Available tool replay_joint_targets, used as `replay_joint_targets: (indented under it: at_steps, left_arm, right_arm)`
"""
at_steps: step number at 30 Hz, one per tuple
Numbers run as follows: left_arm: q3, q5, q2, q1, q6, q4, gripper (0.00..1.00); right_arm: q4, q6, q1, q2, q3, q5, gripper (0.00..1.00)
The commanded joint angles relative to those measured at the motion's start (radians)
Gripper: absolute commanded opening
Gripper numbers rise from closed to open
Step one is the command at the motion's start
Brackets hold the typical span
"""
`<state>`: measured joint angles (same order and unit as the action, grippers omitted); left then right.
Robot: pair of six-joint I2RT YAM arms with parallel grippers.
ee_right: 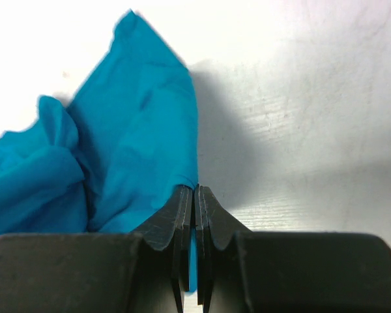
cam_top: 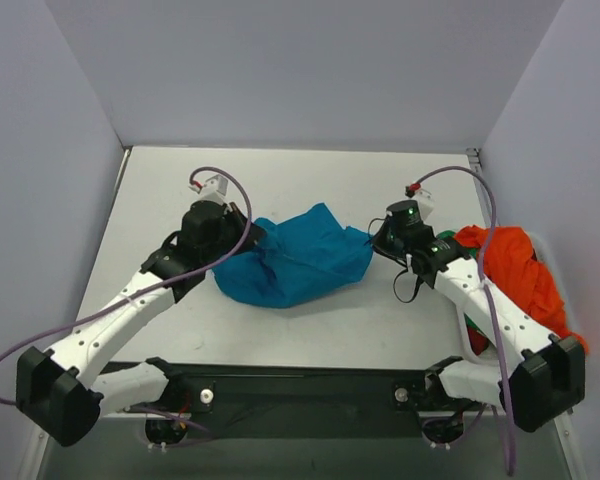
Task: Fold and stack the t-shirts
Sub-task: Flatten out the tshirt
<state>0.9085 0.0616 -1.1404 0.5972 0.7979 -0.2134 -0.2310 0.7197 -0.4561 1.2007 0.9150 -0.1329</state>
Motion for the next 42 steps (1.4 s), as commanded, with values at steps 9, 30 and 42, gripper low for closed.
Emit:
replay_joint_targets:
  at_steps: [9,30,42]
  left_arm:
    - [0.607,0.044,0.019,-0.171,-0.158,-0.254,0.0]
    - [0.8,0.112,0.053,-0.186,-0.209,-0.164,0.0]
    - [1.403,-0.278,-0.568,-0.465,-0.115,0.01,0.0]
  right_arm:
    - [-0.128,-0.038,0.054,-0.108,0.462,-0.079,0.0]
    - [-0.156,-0.189,0.059,-0.055,0.755,0.021,0.0]
    - [-0.05,-0.243,0.149,0.453,1.188,0.122,0.0]
